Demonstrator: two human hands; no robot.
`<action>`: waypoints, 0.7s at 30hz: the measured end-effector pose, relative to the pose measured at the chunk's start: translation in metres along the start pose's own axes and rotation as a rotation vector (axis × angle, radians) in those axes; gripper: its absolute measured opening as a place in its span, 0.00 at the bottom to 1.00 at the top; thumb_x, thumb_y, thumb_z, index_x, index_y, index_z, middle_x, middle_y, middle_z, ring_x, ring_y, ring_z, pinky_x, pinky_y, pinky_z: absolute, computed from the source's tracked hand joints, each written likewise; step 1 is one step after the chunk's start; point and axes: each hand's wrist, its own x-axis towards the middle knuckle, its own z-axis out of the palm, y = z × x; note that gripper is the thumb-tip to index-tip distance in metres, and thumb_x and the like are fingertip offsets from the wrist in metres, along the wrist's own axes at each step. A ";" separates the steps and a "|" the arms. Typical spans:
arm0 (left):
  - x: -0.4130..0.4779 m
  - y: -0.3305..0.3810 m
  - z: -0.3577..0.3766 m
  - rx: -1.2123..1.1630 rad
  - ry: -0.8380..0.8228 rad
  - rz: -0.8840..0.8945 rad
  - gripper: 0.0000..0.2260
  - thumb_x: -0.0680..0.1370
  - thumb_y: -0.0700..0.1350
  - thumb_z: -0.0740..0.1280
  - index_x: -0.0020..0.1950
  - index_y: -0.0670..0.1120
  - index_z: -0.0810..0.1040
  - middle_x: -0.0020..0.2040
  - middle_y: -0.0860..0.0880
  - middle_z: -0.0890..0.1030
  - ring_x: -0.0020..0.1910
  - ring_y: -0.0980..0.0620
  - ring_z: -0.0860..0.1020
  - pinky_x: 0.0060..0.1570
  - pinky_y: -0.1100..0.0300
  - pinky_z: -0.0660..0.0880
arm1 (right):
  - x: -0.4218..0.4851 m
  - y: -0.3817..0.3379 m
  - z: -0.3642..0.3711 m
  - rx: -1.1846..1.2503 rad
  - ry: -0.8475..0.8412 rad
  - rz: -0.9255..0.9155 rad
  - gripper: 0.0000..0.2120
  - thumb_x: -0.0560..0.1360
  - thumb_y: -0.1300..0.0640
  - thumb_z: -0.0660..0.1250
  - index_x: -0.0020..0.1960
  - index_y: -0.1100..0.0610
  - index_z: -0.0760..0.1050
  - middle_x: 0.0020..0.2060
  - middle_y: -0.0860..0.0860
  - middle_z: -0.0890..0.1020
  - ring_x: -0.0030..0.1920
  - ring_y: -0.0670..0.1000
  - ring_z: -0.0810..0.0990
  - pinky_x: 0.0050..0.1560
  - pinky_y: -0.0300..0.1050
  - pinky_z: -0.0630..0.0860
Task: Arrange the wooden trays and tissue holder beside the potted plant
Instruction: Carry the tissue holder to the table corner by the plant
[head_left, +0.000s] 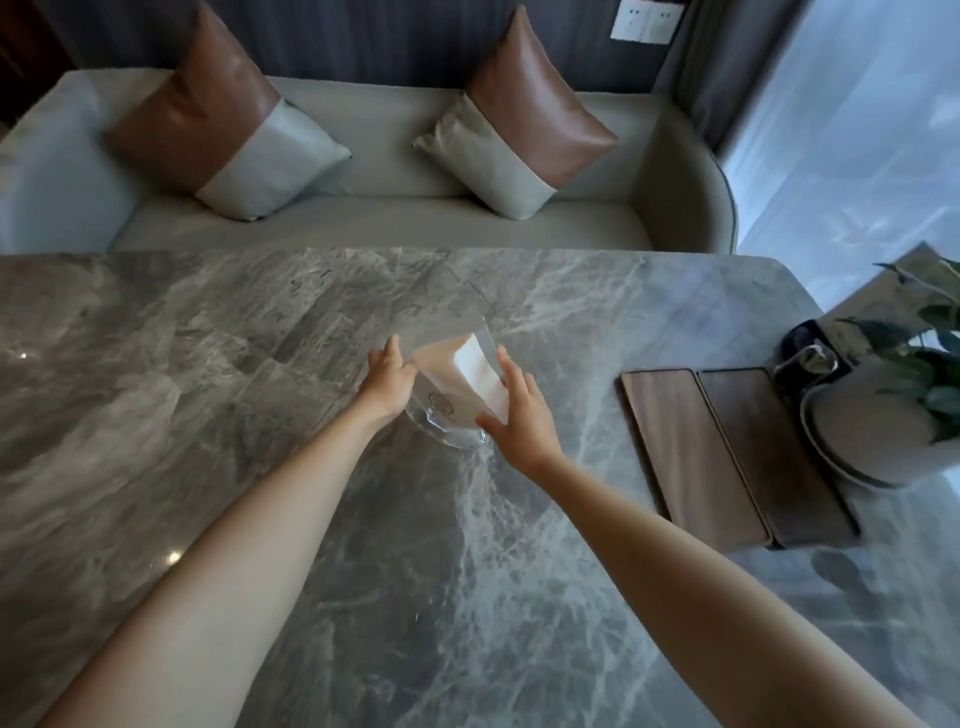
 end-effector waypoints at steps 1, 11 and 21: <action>-0.007 0.000 0.005 0.012 -0.006 0.003 0.26 0.80 0.46 0.56 0.76 0.41 0.51 0.75 0.37 0.56 0.74 0.42 0.57 0.71 0.54 0.55 | -0.008 0.004 -0.002 0.009 0.007 0.005 0.39 0.71 0.60 0.69 0.74 0.51 0.49 0.63 0.57 0.70 0.62 0.56 0.71 0.57 0.46 0.68; -0.095 0.003 0.055 -0.009 -0.082 0.051 0.26 0.80 0.44 0.58 0.75 0.41 0.53 0.72 0.37 0.59 0.72 0.42 0.61 0.70 0.54 0.57 | -0.104 0.040 -0.029 0.120 0.057 0.085 0.38 0.70 0.60 0.70 0.73 0.50 0.54 0.67 0.55 0.68 0.65 0.54 0.68 0.64 0.47 0.65; -0.174 0.020 0.124 0.112 -0.213 0.185 0.25 0.80 0.42 0.57 0.74 0.38 0.53 0.71 0.36 0.61 0.70 0.42 0.62 0.68 0.54 0.59 | -0.201 0.087 -0.086 0.128 0.139 0.174 0.39 0.66 0.61 0.73 0.72 0.50 0.57 0.62 0.54 0.71 0.60 0.52 0.71 0.61 0.44 0.66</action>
